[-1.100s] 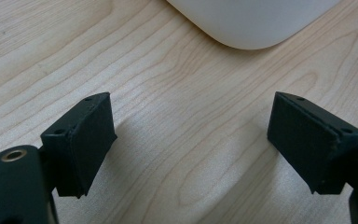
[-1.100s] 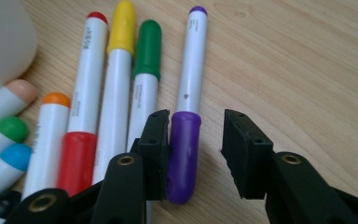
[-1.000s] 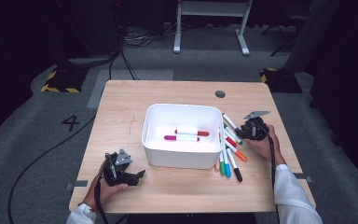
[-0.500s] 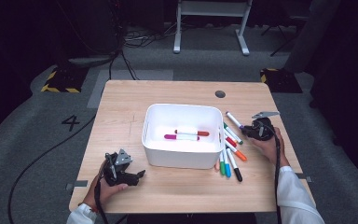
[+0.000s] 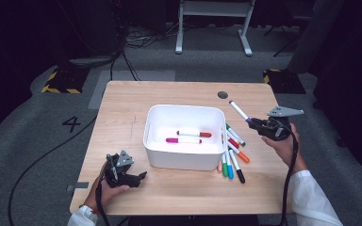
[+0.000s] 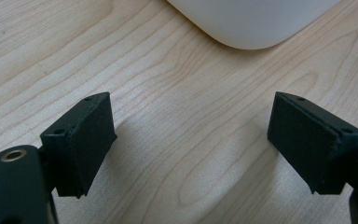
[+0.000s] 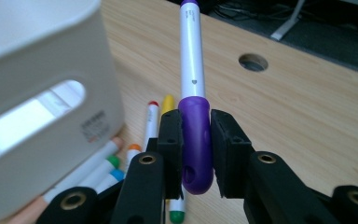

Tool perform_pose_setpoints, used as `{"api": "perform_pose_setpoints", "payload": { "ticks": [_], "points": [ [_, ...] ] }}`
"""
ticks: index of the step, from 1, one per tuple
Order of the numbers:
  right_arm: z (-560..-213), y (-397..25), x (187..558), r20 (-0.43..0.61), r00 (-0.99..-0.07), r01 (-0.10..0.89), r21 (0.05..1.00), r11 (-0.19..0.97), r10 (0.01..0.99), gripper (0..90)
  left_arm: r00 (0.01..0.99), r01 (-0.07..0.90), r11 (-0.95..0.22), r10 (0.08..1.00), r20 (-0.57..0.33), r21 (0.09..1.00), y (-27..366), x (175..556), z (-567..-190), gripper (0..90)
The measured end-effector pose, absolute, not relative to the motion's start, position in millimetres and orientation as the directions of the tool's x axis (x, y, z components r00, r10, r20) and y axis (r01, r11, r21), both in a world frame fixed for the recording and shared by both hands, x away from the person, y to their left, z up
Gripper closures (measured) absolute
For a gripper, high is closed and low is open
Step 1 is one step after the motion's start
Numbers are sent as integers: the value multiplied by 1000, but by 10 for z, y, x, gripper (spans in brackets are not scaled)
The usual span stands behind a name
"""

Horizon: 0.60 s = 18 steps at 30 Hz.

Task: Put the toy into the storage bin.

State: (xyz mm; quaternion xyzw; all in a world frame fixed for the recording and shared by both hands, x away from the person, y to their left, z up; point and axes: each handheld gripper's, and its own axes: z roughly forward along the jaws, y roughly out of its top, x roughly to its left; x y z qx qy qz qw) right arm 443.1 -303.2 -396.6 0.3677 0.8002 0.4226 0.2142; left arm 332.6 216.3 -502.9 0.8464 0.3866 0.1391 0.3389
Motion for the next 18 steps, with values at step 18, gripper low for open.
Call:
{"api": "perform_pose_setpoints", "payload": {
  "ticks": [18],
  "points": [
    [-3359,-2500,4040,-102,-787,229,867,443,608,751,661,560,-470,750,-26,682,2161,3326,-5030,149]
  ]
}}
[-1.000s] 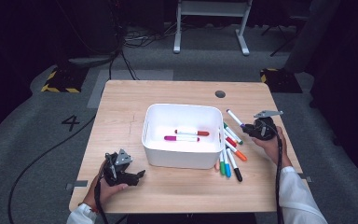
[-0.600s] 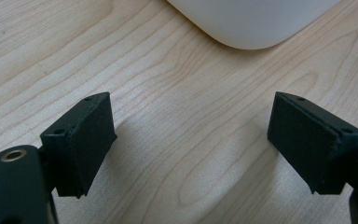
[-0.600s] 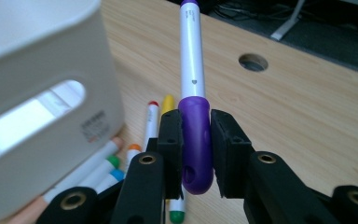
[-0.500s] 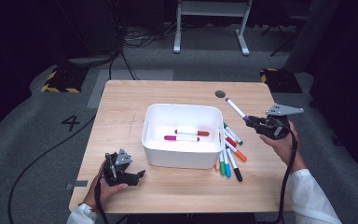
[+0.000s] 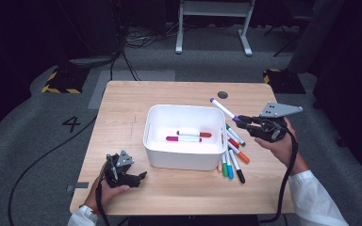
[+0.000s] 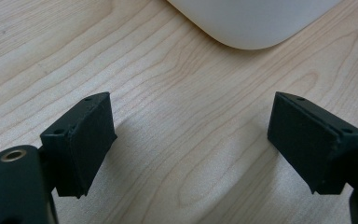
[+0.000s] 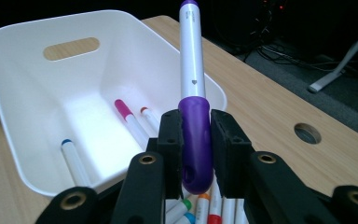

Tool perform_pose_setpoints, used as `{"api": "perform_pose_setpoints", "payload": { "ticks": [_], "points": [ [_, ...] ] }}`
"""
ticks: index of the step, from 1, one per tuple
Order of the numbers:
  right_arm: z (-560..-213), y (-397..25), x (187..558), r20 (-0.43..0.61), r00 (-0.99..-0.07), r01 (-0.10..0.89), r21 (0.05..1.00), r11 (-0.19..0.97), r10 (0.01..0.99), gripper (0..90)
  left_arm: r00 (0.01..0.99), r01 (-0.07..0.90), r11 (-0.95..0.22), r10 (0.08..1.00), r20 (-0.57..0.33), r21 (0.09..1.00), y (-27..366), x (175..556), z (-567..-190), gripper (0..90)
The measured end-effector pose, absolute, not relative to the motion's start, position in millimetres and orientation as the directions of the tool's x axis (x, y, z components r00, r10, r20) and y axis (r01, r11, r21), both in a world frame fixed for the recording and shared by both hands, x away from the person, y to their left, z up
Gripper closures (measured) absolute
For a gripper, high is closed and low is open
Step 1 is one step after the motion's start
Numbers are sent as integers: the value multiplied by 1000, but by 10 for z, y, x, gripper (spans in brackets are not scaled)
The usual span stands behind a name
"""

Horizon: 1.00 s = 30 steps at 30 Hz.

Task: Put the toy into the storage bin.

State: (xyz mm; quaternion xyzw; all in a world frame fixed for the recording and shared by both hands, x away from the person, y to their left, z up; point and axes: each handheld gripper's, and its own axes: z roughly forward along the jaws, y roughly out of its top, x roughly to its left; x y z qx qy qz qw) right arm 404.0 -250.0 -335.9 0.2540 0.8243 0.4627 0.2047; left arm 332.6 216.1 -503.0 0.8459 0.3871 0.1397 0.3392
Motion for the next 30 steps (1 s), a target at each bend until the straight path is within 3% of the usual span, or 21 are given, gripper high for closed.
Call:
{"api": "perform_pose_setpoints", "payload": {
  "ticks": [9,20,30],
  "points": [
    [-3322,-2095,3990,-101,-858,197,840,505,504,751,661,561,-470,750,-27,681,2162,3325,-5029,149],
    [-3534,-1584,3938,-72,-942,168,744,646,327,750,655,561,-468,755,-21,683,2159,3320,-5028,149],
    [-3632,-1419,3922,-84,-963,140,657,741,256,750,656,560,-468,755,-20,683,2159,3320,-5028,149]
  ]
}}
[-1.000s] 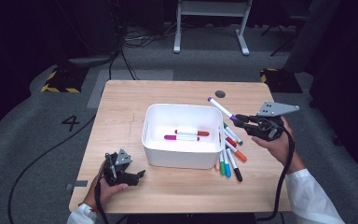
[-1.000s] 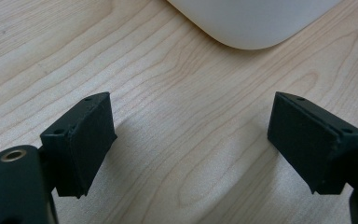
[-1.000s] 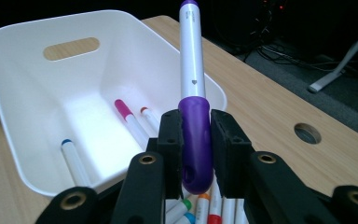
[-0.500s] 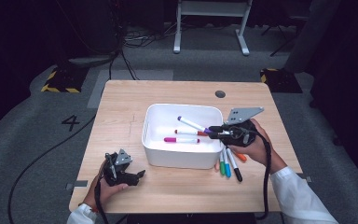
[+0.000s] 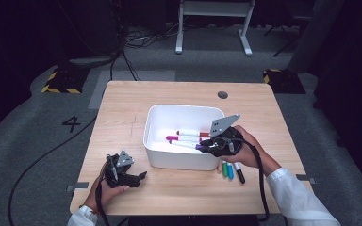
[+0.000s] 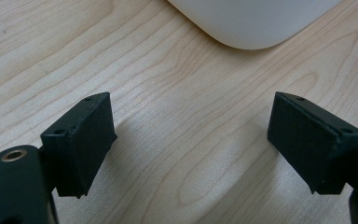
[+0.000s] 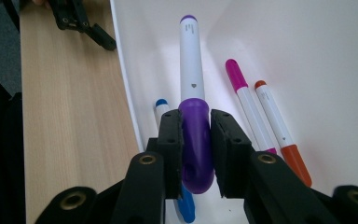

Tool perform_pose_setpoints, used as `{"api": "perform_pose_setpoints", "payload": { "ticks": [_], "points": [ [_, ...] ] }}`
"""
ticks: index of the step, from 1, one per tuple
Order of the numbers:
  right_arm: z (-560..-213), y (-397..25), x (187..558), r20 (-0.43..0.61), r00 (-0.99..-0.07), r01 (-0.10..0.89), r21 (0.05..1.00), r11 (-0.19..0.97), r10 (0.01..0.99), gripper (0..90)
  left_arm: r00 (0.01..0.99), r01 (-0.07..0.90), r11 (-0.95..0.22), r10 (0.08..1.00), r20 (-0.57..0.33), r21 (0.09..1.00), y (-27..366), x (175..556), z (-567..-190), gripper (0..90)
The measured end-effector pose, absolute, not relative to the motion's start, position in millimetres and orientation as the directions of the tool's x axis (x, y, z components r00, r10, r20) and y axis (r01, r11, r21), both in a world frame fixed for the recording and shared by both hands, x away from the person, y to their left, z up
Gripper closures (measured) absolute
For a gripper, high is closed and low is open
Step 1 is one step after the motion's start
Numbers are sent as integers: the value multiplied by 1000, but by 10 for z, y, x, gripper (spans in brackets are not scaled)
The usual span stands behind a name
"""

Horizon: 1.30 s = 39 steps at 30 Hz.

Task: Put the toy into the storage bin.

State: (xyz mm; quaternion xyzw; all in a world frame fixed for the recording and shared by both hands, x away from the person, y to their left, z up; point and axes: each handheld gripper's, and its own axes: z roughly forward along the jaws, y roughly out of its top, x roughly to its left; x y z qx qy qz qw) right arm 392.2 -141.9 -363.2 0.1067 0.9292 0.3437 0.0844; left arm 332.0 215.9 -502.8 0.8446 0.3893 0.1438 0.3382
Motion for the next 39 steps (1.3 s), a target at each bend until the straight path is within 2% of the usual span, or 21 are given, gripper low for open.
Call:
{"api": "perform_pose_setpoints", "payload": {
  "ticks": [6,11,16,29,34,39],
  "points": [
    [-3670,-1393,3965,-94,-957,156,629,761,273,740,659,562,-469,752,-26,681,2161,3323,-5029,149],
    [-3677,-1386,3985,-97,-951,170,635,754,295,672,656,562,-467,754,-23,683,2160,3320,-5029,149],
    [-3581,-1497,3985,-97,-932,187,692,697,348,595,657,561,-468,754,-23,683,2160,3321,-5028,150],
    [-3330,-2070,4026,-101,-865,218,807,549,492,558,660,562,-469,751,-28,681,2160,3323,-5030,149],
    [-3406,-2334,4127,-92,-816,270,813,517,571,559,656,562,-468,754,-23,682,2160,3320,-5028,149],
    [-3665,-2555,4291,-101,-765,341,774,533,636,570,657,560,-469,754,-21,683,2161,3321,-5028,150]
  ]
}}
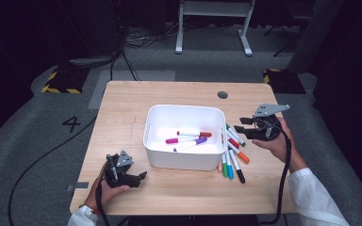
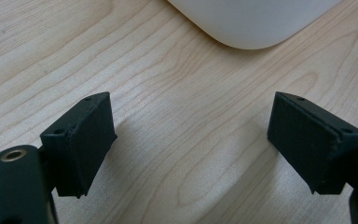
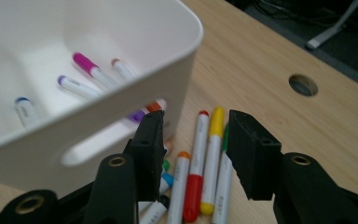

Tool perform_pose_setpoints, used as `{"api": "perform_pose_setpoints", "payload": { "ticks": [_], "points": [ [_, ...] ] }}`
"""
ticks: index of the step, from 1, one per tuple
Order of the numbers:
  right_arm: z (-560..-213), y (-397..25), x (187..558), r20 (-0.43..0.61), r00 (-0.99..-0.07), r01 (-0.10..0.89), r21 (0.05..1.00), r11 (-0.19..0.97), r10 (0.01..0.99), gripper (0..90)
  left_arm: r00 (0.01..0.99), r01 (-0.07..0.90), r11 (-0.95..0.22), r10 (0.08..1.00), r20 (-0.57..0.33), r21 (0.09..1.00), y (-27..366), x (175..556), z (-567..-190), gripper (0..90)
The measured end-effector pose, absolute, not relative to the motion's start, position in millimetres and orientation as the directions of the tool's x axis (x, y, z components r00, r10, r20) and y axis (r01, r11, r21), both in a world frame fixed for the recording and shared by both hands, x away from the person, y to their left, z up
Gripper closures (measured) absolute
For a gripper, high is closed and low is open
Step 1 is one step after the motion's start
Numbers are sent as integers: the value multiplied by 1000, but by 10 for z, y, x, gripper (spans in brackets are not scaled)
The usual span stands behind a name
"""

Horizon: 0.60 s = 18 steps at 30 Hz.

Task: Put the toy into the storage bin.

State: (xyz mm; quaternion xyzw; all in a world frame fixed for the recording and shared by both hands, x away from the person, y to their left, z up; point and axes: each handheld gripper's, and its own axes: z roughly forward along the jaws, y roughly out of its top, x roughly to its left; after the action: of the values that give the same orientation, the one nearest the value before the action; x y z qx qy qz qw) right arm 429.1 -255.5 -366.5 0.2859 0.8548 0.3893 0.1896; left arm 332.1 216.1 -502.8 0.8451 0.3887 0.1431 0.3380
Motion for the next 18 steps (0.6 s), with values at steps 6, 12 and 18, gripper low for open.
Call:
{"api": "perform_pose_setpoints", "payload": {
  "ticks": [6,12,18],
  "points": [
    [-4110,-2729,4508,-85,-720,440,711,548,689,587,660,562,-469,751,-28,681,2161,3323,-5029,149],
    [-4501,-2792,4711,-65,-682,515,664,542,728,602,660,562,-469,751,-28,681,2161,3323,-5030,149],
    [-4625,-2809,4805,7,-671,546,680,488,741,611,660,560,-470,751,-24,682,2161,3323,-5028,149]
  ]
}}
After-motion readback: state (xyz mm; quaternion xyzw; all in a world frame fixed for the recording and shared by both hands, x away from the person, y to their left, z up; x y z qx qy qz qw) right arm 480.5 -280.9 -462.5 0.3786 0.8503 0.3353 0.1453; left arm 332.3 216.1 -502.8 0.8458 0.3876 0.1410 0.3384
